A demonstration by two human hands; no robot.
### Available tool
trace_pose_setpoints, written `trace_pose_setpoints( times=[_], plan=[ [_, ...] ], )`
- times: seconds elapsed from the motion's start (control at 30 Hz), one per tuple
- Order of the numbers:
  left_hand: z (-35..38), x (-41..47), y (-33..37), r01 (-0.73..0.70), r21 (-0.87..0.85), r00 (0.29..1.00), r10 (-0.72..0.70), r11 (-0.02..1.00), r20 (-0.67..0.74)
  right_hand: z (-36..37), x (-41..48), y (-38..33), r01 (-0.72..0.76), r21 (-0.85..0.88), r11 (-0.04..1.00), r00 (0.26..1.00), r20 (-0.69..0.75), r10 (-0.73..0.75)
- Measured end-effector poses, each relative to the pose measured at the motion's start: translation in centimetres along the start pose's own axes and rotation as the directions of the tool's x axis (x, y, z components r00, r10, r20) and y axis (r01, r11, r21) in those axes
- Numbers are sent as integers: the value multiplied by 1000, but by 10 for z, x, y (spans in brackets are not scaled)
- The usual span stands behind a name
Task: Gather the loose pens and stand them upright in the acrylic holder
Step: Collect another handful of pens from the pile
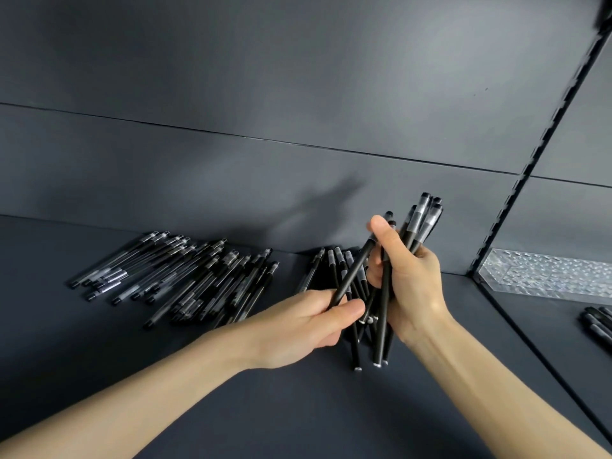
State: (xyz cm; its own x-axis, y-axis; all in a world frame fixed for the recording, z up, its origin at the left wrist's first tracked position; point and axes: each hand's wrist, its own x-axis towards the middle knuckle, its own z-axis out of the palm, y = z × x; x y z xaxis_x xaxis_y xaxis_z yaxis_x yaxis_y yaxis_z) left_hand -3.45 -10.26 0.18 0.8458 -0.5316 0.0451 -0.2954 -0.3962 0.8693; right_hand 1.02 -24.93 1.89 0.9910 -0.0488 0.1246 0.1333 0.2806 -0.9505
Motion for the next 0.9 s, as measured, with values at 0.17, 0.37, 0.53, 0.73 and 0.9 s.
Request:
trace_pose_setpoints(
  times=[0.17, 0.37, 0.53, 0.73, 0.9],
  plan=[
    [-15, 1, -10, 11, 56, 1000, -11, 998, -9, 2, -1, -1, 9, -16, 1000, 998, 54, -8],
    [-32, 9, -17, -189, -159, 852, 82, 969, -517, 25, -21, 5, 93, -19, 995, 937, 339, -81],
    [-33, -2, 0, -288, -206, 875, 170, 935, -454, 30, -31, 26, 206, -149, 967, 868, 485, -110],
    [-29, -8, 16, -232, -100, 899, 174, 968, -403, 22, -36, 35, 160, -318, 934, 755, 649, 92],
    [-29, -4, 10, -279, -95, 857, 203, 956, -474, 22, -33, 34, 64, -308, 949, 767, 624, 150]
  ],
)
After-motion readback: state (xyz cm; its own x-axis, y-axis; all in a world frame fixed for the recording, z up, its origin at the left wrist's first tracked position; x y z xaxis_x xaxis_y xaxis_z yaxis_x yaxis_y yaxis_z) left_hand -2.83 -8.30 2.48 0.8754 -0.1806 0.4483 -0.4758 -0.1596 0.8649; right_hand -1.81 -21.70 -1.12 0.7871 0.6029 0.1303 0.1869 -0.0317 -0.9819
